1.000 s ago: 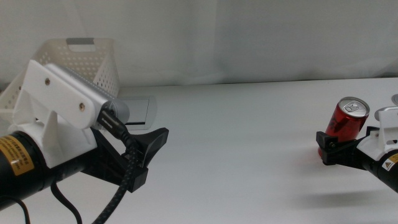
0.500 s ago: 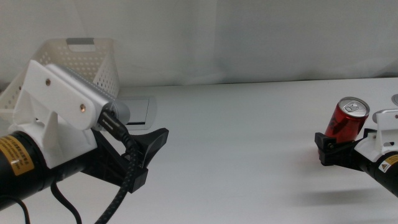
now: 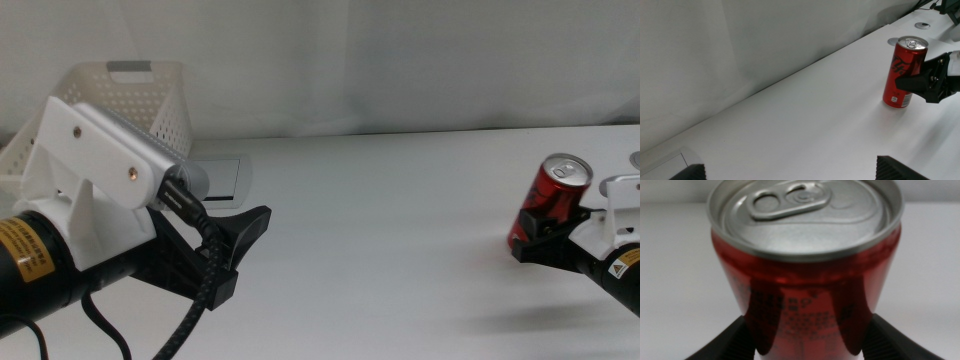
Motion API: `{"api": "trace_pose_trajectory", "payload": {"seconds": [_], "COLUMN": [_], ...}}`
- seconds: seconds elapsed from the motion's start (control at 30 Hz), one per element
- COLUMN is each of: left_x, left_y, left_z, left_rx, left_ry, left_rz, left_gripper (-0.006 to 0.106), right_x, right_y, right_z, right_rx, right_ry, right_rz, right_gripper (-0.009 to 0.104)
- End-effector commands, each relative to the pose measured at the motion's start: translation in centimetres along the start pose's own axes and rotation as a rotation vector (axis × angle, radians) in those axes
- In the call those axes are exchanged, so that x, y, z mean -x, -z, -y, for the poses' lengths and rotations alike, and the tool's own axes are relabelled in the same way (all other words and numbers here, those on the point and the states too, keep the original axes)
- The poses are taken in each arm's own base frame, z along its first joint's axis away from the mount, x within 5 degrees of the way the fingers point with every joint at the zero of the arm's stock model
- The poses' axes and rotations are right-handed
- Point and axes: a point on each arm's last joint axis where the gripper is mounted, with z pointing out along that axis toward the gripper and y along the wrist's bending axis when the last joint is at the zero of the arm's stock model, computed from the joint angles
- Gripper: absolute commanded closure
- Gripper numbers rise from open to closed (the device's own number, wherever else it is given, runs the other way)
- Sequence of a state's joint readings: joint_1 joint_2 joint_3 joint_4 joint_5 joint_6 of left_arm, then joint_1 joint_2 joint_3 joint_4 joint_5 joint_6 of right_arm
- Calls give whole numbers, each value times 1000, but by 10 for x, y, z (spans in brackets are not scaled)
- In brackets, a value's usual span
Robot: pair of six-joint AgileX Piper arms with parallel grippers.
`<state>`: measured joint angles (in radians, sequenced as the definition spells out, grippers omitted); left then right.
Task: Use arms to grab the bottles and put them into the dustbin to the left of the table.
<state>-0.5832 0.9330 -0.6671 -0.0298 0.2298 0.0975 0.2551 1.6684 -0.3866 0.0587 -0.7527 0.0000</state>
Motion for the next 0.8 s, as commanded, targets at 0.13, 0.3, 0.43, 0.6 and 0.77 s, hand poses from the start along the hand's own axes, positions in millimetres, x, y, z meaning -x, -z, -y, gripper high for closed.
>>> {"api": "trace_pose_trajectory", "payload": {"seconds": [0.13, 0.3, 0.43, 0.6, 0.77], "left_x": [0, 0, -1, -2, -3], "left_y": [0, 0, 0, 0, 0], "left_z": [2, 2, 2, 2, 2], "left_rx": [-9, -9, -9, -11, -12], "left_ry": [1, 1, 1, 1, 1], "left_rz": [8, 8, 5, -14, -21], "left_gripper": [13, 13, 13, 13, 13], "right_x": [44, 69, 83, 83, 56], "right_y": [12, 15, 21, 30, 21], "right_z": [-34, -75, -114, -148, -169], "right_rx": [243, 378, 489, 581, 634], "right_ry": [120, 159, 205, 216, 225], "right_rz": [208, 257, 271, 267, 198], "right_gripper": [97, 97, 97, 97, 97]}}
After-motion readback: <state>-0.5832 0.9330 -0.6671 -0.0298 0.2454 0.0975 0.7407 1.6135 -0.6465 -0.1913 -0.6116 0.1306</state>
